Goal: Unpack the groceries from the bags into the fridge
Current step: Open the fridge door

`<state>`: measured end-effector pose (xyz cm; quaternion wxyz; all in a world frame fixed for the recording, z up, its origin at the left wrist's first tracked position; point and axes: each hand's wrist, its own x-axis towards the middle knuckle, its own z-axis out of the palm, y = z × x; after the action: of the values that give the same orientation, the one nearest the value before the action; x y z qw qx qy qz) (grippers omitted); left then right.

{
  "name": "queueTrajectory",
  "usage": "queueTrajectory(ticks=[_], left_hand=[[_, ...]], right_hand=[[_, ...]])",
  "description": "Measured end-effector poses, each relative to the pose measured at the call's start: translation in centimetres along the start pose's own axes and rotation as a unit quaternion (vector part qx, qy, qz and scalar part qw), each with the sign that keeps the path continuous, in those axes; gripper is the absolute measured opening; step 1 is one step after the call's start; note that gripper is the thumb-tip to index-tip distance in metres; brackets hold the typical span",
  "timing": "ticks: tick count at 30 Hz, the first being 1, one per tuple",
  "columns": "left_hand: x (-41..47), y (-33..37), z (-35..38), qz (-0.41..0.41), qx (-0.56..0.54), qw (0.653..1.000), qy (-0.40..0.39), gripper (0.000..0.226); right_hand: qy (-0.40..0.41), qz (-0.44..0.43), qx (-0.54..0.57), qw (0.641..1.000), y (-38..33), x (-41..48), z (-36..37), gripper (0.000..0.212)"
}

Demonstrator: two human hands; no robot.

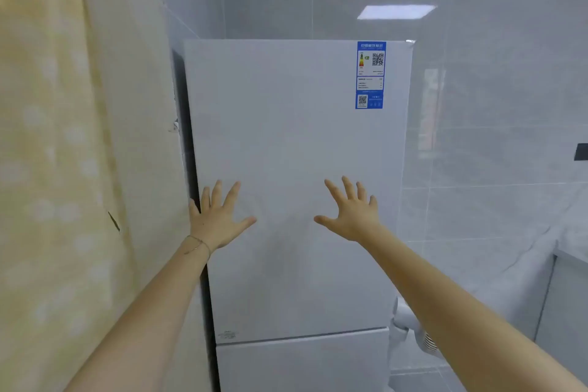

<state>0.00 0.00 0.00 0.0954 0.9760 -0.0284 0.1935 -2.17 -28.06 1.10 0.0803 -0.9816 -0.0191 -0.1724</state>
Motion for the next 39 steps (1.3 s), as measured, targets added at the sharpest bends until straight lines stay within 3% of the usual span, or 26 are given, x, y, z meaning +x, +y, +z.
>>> queueTrajectory(ticks=[10, 15, 21, 31, 39], left_hand=[[1.1, -2.6, 3.7, -0.027, -0.132, 0.987, 0.082, 0.102], [1.7, -2.4, 4.5, -0.042, -0.26, 0.959, 0.104, 0.11], [2.8, -2.1, 5.0, -0.051, -0.352, 0.916, 0.185, 0.113], [4.2, -3.9, 3.9, -0.036, -0.376, 0.918, 0.117, 0.113], [3.5, -4.4, 4.3, -0.019, -0.395, 0.907, 0.148, 0.113]], right_hand=[[-0.002, -0.015, -0.014, 1.0, -1.7, 0.8, 4.9, 0.087], [-0.008, -0.018, -0.021, 1.0, -2.1, 0.9, 6.0, 0.088], [0.007, -0.033, -0.016, 0.999, -2.3, 0.3, 6.0, 0.088], [0.029, -0.052, 0.01, 0.998, -3.1, -1.7, 4.4, 0.087], [0.037, -0.087, 0.052, 0.994, -5.4, -5.0, 4.8, 0.088]])
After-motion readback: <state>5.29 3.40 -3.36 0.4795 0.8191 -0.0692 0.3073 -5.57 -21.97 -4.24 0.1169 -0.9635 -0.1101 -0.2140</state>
